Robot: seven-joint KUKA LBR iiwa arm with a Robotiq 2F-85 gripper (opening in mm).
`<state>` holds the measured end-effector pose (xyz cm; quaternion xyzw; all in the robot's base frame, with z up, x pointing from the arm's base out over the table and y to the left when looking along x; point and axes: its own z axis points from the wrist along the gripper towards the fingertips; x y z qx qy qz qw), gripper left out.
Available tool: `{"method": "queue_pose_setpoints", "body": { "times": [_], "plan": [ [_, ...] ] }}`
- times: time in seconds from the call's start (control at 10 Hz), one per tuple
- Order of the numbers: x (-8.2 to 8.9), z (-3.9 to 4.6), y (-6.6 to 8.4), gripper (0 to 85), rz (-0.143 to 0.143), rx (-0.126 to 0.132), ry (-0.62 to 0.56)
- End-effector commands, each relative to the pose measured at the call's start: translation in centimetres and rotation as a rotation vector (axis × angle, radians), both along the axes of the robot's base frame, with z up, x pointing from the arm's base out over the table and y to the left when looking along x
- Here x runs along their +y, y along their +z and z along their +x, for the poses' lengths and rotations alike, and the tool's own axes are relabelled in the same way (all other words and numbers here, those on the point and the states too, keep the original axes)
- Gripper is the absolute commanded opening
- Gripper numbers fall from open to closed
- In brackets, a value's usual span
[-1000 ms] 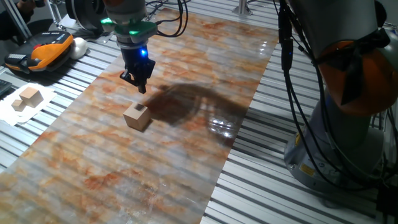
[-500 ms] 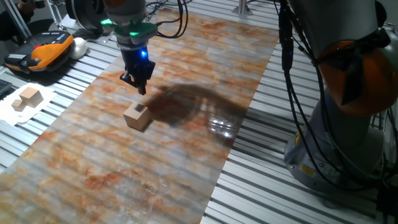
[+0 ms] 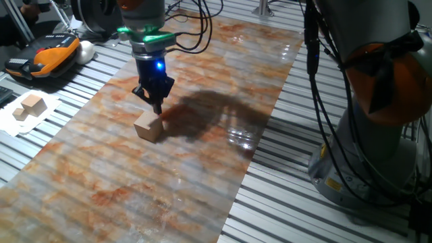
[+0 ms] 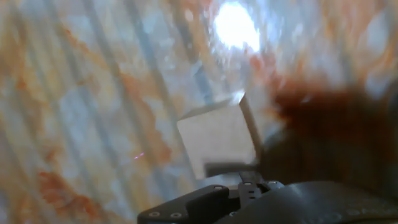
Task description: Approach and touch the side of the small block
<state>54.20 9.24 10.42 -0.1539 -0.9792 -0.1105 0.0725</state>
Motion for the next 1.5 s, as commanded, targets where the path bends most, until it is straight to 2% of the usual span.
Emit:
{"method": "queue_pose_setpoints", "body": {
  "times": [0.0,0.4,0.5,0.6,0.9,1.4],
  "plan": [
    [0.2,-0.14,-0.1,0.0,-0.005,-0.002,0.000],
    [1.0,-0.81,-0.7,0.0,-0.005,0.009,-0.008],
    [1.2,-0.96,-1.0,0.0,-0.015,0.009,-0.006],
    [1.5,-0.98,-1.3,0.0,-0.036,-0.004,0.004],
    [1.7,-0.86,-2.0,0.0,-0.068,-0.007,0.020],
    [1.8,-0.70,-2.7,0.0,-0.100,-0.008,0.038]
  ]
}}
